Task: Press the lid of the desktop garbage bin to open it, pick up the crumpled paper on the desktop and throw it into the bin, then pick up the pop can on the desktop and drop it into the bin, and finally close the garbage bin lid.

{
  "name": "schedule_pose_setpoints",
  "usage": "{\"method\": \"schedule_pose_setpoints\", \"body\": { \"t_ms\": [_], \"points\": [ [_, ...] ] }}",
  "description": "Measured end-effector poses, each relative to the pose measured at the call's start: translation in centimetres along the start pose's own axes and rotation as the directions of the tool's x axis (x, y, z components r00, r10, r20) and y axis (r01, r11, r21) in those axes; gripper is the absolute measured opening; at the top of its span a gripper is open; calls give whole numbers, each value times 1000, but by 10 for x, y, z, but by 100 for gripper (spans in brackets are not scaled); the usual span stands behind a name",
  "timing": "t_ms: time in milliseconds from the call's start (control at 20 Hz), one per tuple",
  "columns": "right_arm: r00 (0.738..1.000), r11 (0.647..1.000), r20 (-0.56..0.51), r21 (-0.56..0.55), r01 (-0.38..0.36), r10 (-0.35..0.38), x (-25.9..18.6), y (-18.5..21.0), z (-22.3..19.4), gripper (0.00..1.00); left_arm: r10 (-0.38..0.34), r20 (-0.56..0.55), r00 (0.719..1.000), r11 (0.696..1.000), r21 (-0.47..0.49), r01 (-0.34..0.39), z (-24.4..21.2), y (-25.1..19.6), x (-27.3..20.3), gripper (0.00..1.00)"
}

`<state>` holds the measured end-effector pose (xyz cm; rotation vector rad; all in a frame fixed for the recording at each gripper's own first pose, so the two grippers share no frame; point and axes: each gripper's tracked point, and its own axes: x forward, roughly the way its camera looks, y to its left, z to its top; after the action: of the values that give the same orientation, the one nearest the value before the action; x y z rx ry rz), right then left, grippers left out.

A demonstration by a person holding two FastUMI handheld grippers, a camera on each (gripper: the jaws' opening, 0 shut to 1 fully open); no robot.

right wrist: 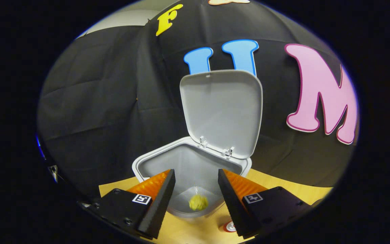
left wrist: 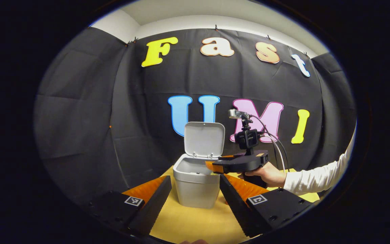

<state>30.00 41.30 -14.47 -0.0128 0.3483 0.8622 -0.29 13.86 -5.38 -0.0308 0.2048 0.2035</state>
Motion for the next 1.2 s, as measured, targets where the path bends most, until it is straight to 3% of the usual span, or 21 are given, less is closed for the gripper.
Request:
{"method": "schedule_pose_setpoints", "body": {
  "t_ms": [150, 350, 550, 800, 1000, 1200],
  "points": [
    [1000, 1000, 12, -13, -23, 23, -41, -9, 4, 83, -105, -50, 993, 992, 64, 109, -23, -27, 19, 96],
    [998, 997, -12, -32, 64, -64, -104, -58, -9, 86, -190, -141, 972, 970, 128, 208, -67, -65, 41, 96],
    [988, 988, -33, -33, 151, -152, -150, -93, -16, 86, -270, -213, 939, 947, 118, 299, -111, -107, 68, 96],
    [965, 968, -76, 5, 251, -250, -197, -125, -28, 87, -298, -318, 900, 923, 145, 357, -196, -147, 119, 95],
    [951, 957, -109, 8, 292, -289, -225, -146, -43, 88, -279, -430, 859, 945, 39, 326, -256, -165, 161, 95],
    [934, 936, -132, 80, 343, -331, -239, -169, -52, 89, -234, -496, 836, 959, 26, 284, -286, -169, 199, 95]
  ]
}}
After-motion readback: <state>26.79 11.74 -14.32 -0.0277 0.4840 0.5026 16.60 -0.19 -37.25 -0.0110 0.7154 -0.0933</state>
